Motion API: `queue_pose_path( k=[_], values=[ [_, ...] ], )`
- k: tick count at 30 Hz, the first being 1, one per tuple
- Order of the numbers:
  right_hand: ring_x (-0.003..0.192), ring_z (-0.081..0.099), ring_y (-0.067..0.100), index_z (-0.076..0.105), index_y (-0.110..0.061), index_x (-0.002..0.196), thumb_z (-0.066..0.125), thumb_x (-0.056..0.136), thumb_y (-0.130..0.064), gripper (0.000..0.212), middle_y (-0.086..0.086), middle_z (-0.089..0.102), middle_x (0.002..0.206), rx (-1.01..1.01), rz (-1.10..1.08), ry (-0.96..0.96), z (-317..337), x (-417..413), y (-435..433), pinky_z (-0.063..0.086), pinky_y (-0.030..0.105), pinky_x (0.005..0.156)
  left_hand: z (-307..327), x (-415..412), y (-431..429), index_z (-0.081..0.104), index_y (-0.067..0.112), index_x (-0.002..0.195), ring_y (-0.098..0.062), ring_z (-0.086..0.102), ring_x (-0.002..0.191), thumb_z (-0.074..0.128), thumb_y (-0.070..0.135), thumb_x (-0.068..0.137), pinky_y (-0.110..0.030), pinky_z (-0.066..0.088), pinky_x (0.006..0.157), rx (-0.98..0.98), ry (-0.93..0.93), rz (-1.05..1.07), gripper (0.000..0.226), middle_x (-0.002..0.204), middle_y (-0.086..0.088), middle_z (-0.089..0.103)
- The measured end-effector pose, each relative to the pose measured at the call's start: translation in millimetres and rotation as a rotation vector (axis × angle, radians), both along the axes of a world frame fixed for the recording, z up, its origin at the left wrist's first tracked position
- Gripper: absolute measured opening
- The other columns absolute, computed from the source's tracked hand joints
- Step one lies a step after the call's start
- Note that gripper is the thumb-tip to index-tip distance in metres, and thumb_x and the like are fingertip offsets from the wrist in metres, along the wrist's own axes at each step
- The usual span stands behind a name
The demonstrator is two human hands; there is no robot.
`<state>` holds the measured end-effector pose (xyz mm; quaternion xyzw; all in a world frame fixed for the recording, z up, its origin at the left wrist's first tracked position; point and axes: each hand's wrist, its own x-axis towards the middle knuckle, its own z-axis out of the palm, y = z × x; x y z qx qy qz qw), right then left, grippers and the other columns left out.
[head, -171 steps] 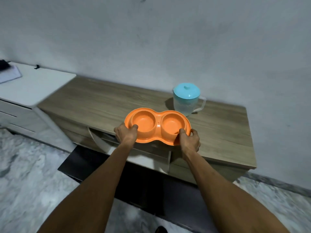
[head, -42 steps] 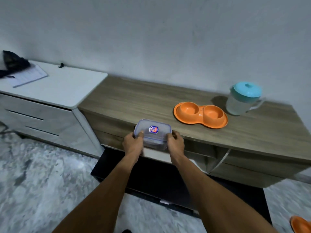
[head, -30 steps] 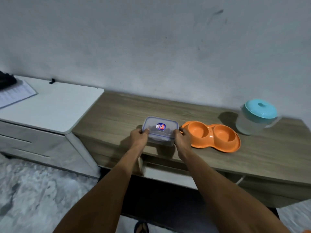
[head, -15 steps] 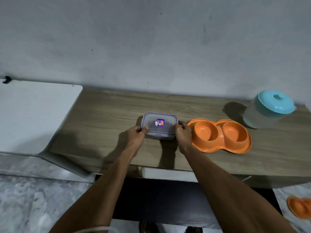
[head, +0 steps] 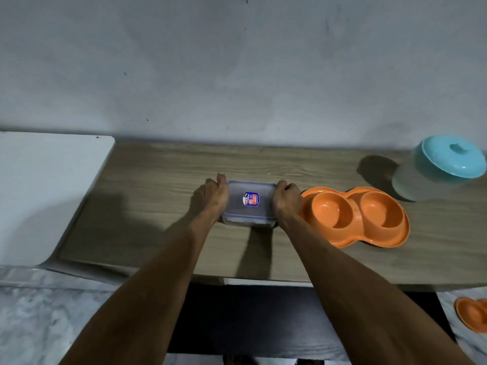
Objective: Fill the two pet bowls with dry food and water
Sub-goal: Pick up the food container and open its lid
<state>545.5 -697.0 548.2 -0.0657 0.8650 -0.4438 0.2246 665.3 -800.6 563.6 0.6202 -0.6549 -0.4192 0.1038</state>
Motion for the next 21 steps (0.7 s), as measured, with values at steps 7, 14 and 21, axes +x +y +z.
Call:
queue_pose_path(
  k=[7, 14, 21],
  values=[
    [0.092, 0.056, 0.032, 0.063, 0.0, 0.105, 0.034, 0.104, -0.036, 0.047, 0.023, 0.065, 0.114, -0.018, 0.037, 0.011, -8.3, -4.4, -2.8, 0.043, 0.038, 0.083, -19.8, -6.8, -1.9, 0.062, 0.011, 0.123, -0.04, 0.054, 0.122, 0.019, 0.056, 0.097, -0.043, 0.038, 0.103, -0.113, -0.089, 0.014, 0.067, 0.13, -0.02, 0.061],
    [0.096, 0.06, 0.036, 0.066, 0.001, 0.103, 0.03, 0.105, -0.035, 0.05, 0.023, 0.067, 0.11, 0.066, 0.091, 0.197, -9.4, -3.0, -2.1, 0.035, 0.035, 0.076, -11.3, -9.7, 0.0, 0.063, 0.008, 0.124, -0.039, 0.054, 0.12, 0.024, 0.047, 0.1, -0.04, 0.039, 0.099, -0.072, -0.08, 0.031, 0.06, 0.131, -0.022, 0.059],
    [0.097, 0.06, 0.034, 0.059, -0.004, 0.106, 0.03, 0.105, -0.035, 0.042, 0.014, 0.06, 0.097, 0.147, 0.115, 0.247, -4.1, 0.8, 0.0, 0.036, 0.035, 0.074, -5.1, -3.3, 6.3, 0.067, 0.006, 0.113, -0.038, 0.057, 0.112, 0.034, 0.051, 0.097, -0.039, 0.041, 0.089, -0.142, -0.06, 0.089, 0.058, 0.121, -0.02, 0.064]
  ],
)
